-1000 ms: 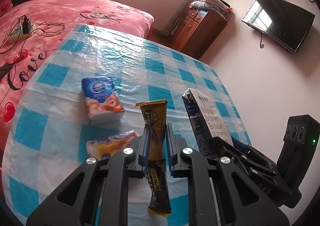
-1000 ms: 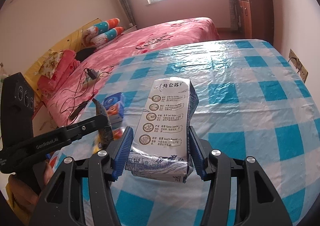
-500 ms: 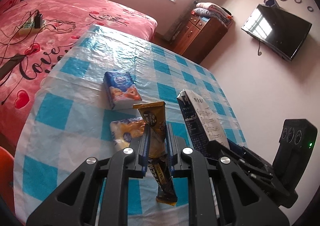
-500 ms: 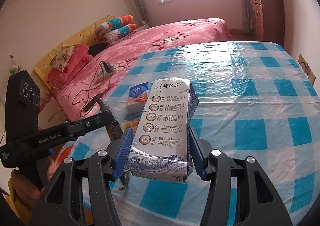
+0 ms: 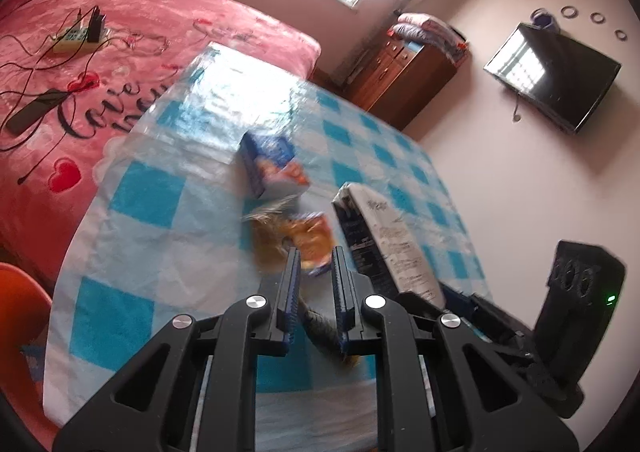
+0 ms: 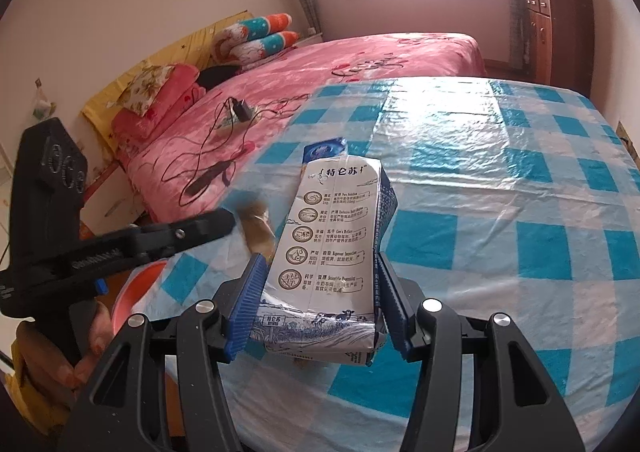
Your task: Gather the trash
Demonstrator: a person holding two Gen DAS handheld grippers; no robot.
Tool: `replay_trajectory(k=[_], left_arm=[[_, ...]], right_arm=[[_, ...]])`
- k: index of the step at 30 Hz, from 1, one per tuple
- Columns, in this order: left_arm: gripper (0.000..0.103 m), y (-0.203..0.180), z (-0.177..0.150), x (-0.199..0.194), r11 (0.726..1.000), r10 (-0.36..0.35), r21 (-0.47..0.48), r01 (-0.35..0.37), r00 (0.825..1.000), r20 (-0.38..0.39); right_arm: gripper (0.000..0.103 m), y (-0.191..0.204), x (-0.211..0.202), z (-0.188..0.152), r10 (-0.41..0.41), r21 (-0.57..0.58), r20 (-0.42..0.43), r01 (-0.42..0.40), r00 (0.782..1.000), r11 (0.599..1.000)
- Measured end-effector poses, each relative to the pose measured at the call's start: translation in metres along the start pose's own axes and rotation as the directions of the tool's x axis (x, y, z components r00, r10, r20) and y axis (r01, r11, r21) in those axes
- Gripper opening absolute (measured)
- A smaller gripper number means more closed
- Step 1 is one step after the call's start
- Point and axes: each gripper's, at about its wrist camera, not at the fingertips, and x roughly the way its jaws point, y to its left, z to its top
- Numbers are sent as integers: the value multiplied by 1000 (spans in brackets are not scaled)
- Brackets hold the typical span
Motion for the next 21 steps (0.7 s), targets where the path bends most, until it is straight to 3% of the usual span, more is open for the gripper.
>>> replay_trajectory(k=[3, 5, 10, 16, 21], left_arm=[[21, 10, -6, 12, 999, 33, -15, -33, 998, -45], [37, 12, -11, 19, 998, 61, -6, -62, 996, -68], [52, 10, -18, 27, 998, 64, 23, -62, 993, -99], [54, 4, -14, 47, 997, 83, 1, -83, 991, -107], [58, -2, -6, 59, 995, 99, -9, -100, 993, -71]], right_arm=[[56, 1, 3, -3, -10, -7, -9, 10, 1000, 1000], [56, -2, 3, -4, -16, -5, -7, 16, 1000, 1000], [56, -11, 0, -4, -30, 6, 8, 30, 1000, 1000], [56, -28, 1, -6, -35, 47, 4, 34, 999, 998], [56, -38, -1, -9, -25, 68, 3, 25, 1000, 997]])
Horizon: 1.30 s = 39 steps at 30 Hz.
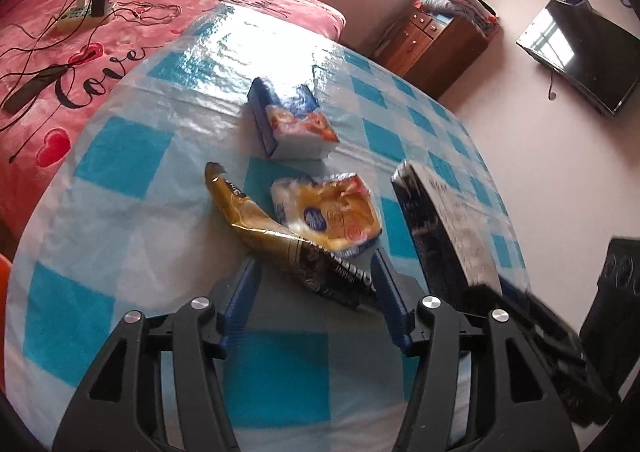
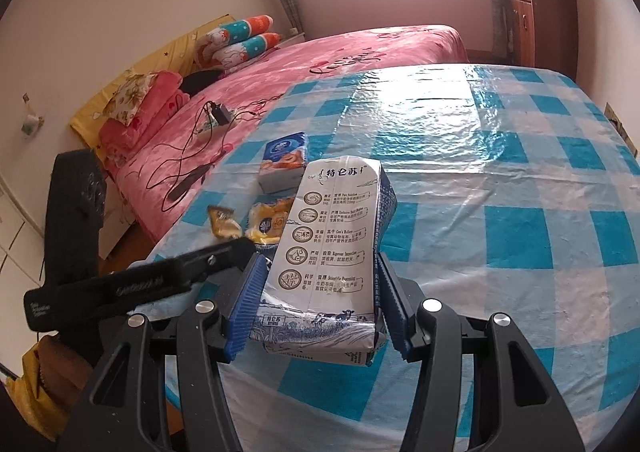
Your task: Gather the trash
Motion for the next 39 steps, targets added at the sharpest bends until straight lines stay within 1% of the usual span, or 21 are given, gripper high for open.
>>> replay_trajectory(k=[4, 6, 7, 8, 14, 25, 34, 39], left_arm=[[57, -8, 6, 9, 999, 40, 9, -41, 999, 27], [49, -14, 9, 13, 997, 79, 17, -80, 996, 38], [42, -16, 9, 15, 995, 98, 24, -100, 994, 44], [41, -18, 10, 18, 993, 110, 33, -111, 993, 53], [33, -19, 9, 19, 991, 119, 49, -123, 990, 71], [25, -3, 6, 6, 997, 72, 26, -74, 995, 76], [25, 16, -1, -22, 1000, 19, -8, -18, 996, 92], [25, 28, -1, -40, 1000, 10, -21, -8, 994, 111]], right_arm=[[56, -7, 1, -1, 12, 18, -7, -12, 1000, 1000], [56, -10, 2, -2, 17, 26, -9, -16, 1000, 1000], [56, -12, 2, -2, 22, 32, -10, -22, 1000, 999], [56, -14, 1, -2, 26, 37, -11, -25, 1000, 999], [56, -16, -2, -4, 38, 53, -7, -37, 999, 998], [56, -6, -3, -1, 46, 30, -6, -46, 999, 999], [56, 13, 1, 0, 50, 2, -17, -50, 999, 999], [56, 27, 5, 1, 71, -19, -32, -72, 997, 997]])
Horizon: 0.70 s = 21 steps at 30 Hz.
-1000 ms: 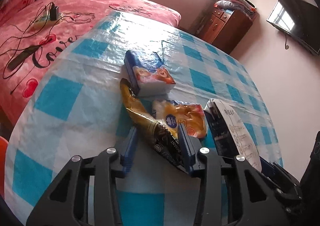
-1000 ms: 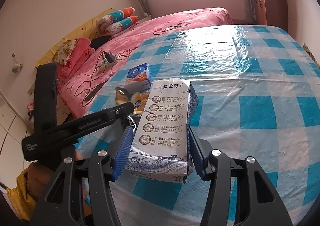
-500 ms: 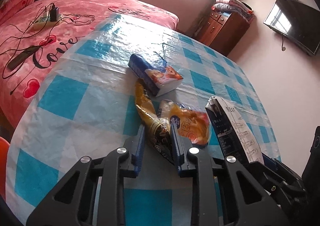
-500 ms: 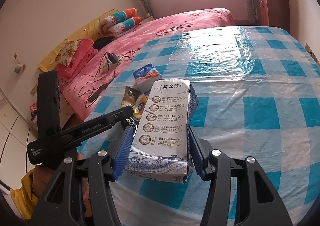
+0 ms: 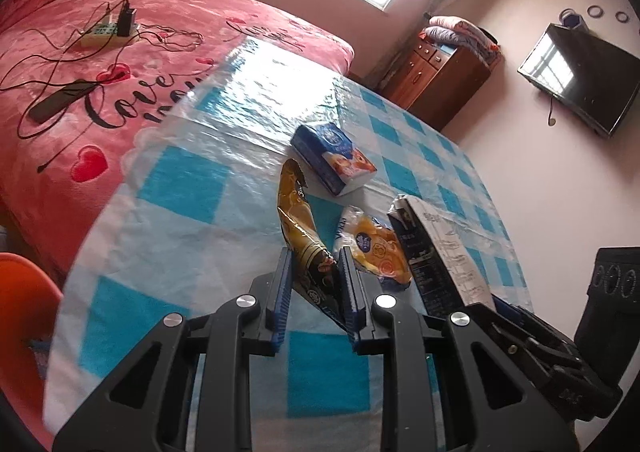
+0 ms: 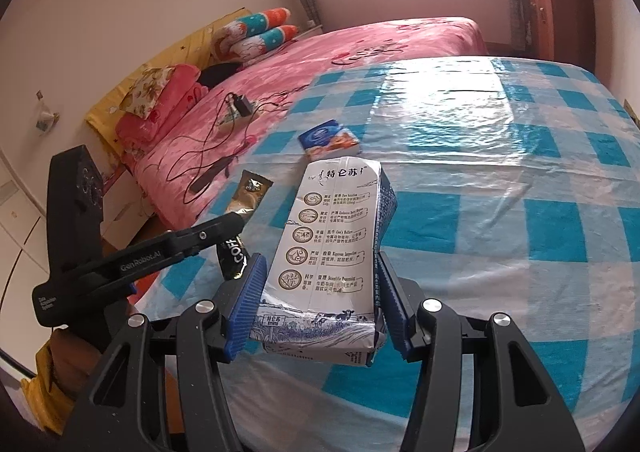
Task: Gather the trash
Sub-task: 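Carry wrapper and milk packet to the orange bucket and open both tools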
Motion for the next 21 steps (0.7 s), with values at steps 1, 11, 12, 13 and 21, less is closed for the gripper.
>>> replay_trajectory(k=[1, 11, 12, 13, 21], left_arm=[[25, 3, 0, -4, 1000, 0, -4, 0, 1000, 5], [25, 42, -5, -43, 998, 38, -49, -36, 999, 39], [25, 49, -7, -47, 997, 48, -59, -45, 998, 41], [25, 57, -8, -52, 996, 60, -71, -57, 997, 45], [25, 115, -23, -96, 975, 165, -160, -153, 984, 63]], right_arm=[[56, 5, 2, 0, 4, -10, -5, -4, 1000, 1000], [56, 56, 24, -1, 96, -81, -70, -102, 993, 992], [56, 62, 27, -1, 106, -91, -78, -113, 991, 989], [56, 69, 30, -1, 116, -102, -88, -125, 989, 987], [56, 136, 57, -11, 222, -185, -184, -255, 958, 949]])
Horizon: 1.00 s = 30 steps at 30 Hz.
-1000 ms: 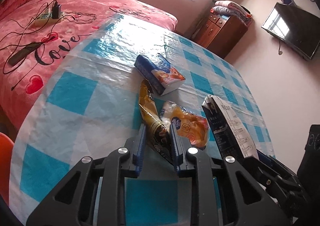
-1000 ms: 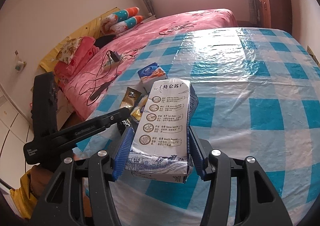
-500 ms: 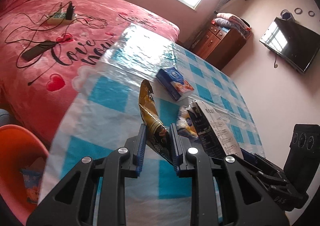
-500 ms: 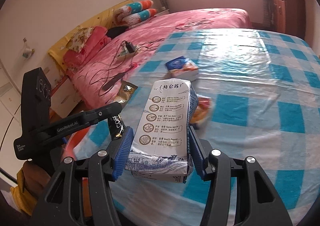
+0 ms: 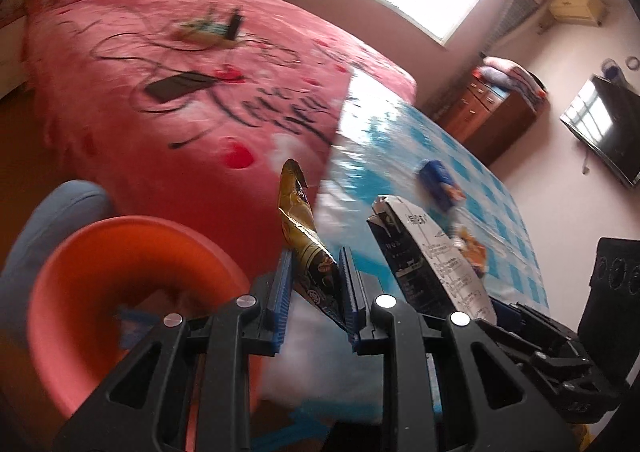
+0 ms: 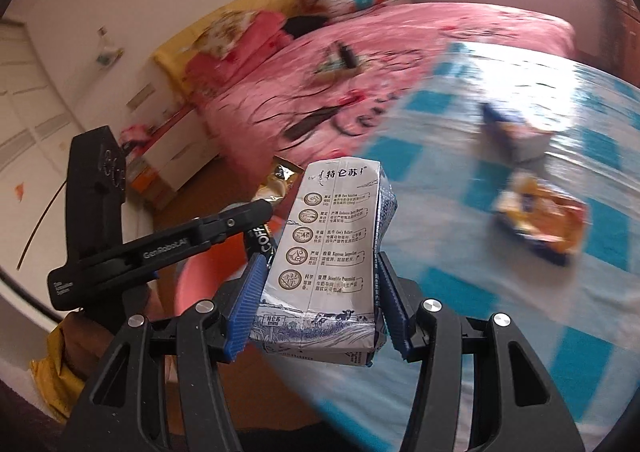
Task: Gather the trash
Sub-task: 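Carry wrapper and milk packet to the orange bucket and open both tools, then move both tools back toward the tissue box and bread packet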
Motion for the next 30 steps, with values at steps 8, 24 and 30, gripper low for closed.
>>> replay_trajectory(k=[8, 24, 30], left_arm=[[25, 71, -16, -17, 988, 121, -93, -123, 992, -22], [80, 126, -32, -6, 938, 312, -127, -321, 946, -90], [82, 113, -29, -8, 944, 307, -102, -313, 949, -71]], right_arm=[[56, 58, 40, 6, 83, -107, -77, -91, 994, 990], [90, 36, 39, 13, 56, 9, -15, -56, 998, 998], [92, 2, 23, 9, -37, 53, 47, 34, 998, 998]])
